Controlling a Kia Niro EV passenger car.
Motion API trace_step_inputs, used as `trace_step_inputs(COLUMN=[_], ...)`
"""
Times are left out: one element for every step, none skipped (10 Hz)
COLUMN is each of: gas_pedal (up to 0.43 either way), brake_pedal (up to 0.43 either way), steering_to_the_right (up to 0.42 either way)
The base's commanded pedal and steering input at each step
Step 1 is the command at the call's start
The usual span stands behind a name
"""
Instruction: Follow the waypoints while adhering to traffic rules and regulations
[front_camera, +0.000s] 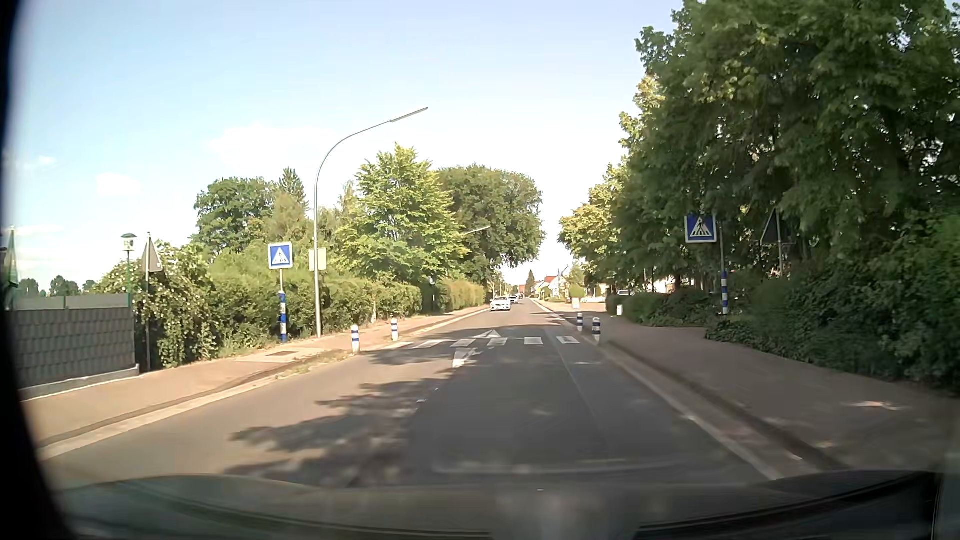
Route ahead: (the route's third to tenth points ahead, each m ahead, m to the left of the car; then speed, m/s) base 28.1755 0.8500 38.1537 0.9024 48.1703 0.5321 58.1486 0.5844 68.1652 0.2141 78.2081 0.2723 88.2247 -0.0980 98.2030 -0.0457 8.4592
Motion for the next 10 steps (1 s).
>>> trace_step_inputs(gas_pedal=[0.197,0.248,0.248,0.248,0.248,0.24,0.24,0.24,0.24,0.24], brake_pedal=[0.006,0.006,0.006,0.006,0.006,0.006,0.006,0.006,0.006,0.006], steering_to_the_right=[0.005,0.004,0.004,0.004,0.004,0.004,0.004,0.005,0.009,0.013])
